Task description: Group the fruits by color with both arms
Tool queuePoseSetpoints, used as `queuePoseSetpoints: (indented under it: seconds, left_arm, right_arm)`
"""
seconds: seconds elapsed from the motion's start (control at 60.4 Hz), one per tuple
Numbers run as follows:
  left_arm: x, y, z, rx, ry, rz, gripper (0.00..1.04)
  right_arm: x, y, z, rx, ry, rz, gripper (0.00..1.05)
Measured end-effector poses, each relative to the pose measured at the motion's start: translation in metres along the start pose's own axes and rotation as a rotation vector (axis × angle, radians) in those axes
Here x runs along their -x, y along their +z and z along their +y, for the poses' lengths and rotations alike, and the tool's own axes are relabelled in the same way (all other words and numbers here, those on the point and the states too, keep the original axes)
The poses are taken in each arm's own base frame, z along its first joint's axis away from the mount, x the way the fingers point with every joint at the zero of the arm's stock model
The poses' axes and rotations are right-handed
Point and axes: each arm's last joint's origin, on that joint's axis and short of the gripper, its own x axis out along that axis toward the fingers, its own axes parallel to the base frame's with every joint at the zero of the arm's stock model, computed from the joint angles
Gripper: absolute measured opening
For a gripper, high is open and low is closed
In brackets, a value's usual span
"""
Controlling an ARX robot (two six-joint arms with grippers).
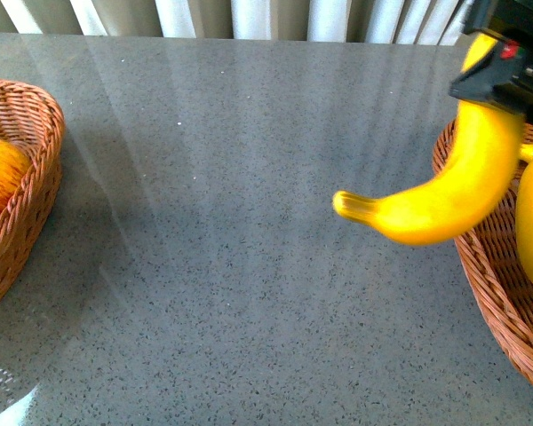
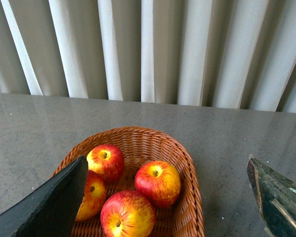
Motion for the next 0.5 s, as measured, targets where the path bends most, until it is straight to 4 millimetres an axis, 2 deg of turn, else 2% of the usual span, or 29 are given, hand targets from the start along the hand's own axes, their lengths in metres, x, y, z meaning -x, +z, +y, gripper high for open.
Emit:
queuePoseSetpoints:
  seconds: [0.182, 0.414, 0.497]
  left_arm:
    - [0.0, 0.0, 0.0, 0.0, 0.0, 0.0, 0.96]
    - [0.0, 0.0, 0.0, 0.0, 0.0, 0.0, 0.96]
    - [0.0, 0.0, 0.0, 0.0, 0.0, 0.0, 0.96]
  right_arm:
    - [0.003, -0.003, -0.046, 0.013, -0.074, 0.037, 0.35]
    - [0.004, 0.001, -0.089, 0.032, -0.127, 0.076, 0.35]
    - [0.002, 0.0, -0.094, 0.039, -0.135, 0.086, 0.35]
